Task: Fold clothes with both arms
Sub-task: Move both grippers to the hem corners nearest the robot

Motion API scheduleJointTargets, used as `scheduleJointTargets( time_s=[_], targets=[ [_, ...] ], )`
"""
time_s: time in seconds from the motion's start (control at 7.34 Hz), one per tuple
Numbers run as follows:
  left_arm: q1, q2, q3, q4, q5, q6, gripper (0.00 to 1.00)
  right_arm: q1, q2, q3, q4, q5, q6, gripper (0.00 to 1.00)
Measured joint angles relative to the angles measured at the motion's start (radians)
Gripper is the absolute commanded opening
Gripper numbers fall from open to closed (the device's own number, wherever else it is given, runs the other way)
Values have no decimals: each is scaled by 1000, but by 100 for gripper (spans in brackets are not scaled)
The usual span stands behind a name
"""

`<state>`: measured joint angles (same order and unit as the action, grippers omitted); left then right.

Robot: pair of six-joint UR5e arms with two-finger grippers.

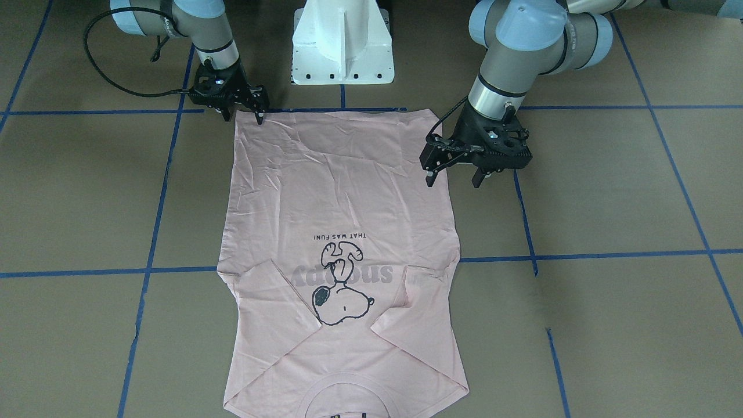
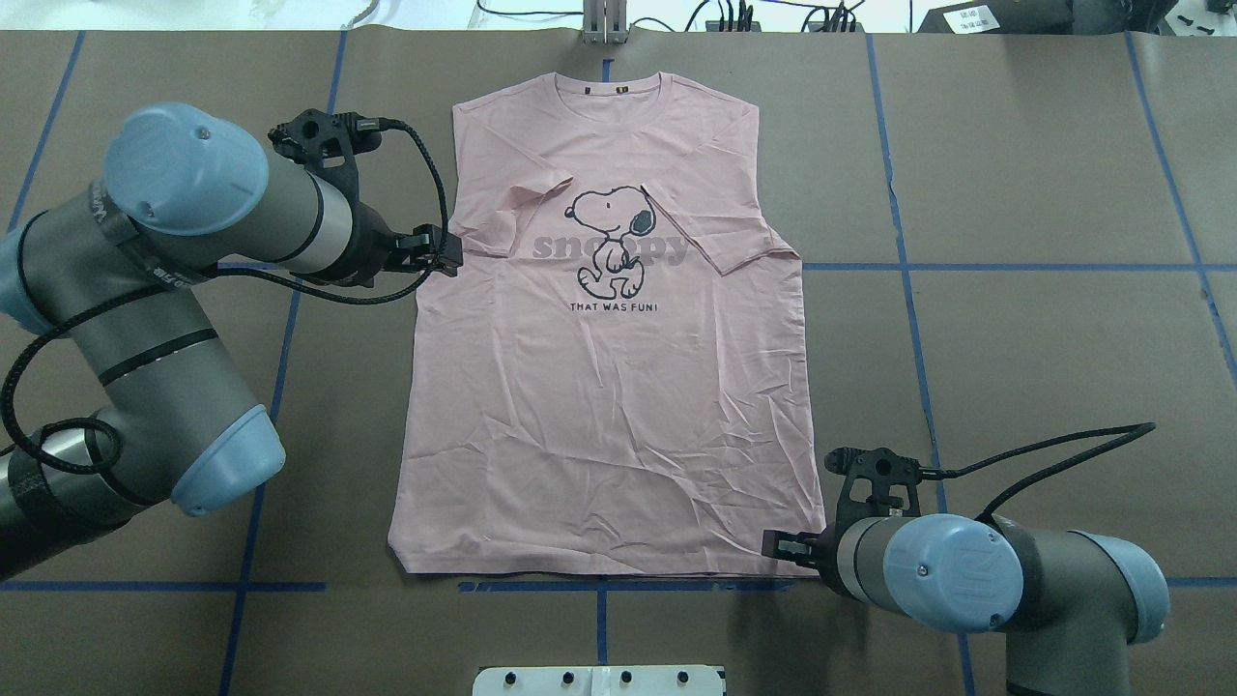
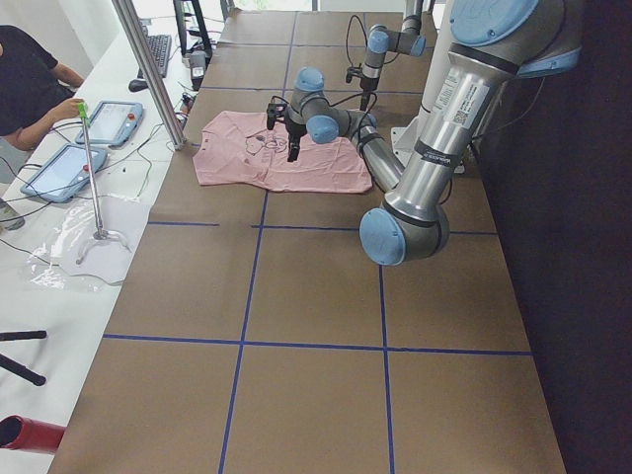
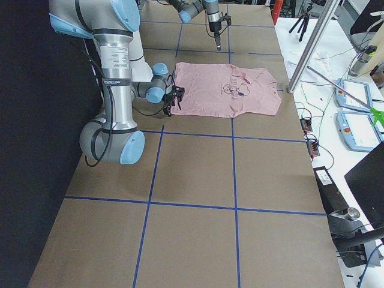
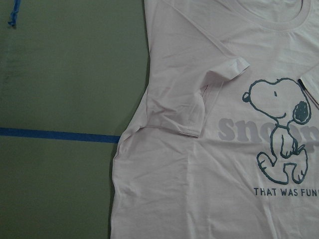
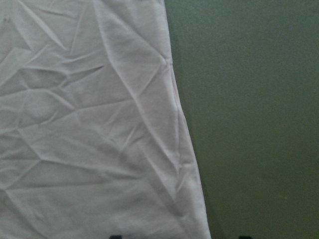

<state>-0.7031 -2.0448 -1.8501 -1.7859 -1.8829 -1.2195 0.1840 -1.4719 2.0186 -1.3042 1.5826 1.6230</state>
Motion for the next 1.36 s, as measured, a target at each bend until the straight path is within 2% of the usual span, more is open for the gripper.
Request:
scheduleJointTargets(
  time_s=[0.14, 1.09, 1.36],
  targets=[
    [1, -1, 1, -1, 0, 0, 100, 0, -1, 0, -3, 2, 0, 1],
    [3, -3, 6, -3, -1, -6, 100, 4, 1, 28, -23, 36, -2, 0],
    [53, 39, -5, -9, 10, -125, 100, 20, 8, 47, -23, 34, -2, 0]
  ],
)
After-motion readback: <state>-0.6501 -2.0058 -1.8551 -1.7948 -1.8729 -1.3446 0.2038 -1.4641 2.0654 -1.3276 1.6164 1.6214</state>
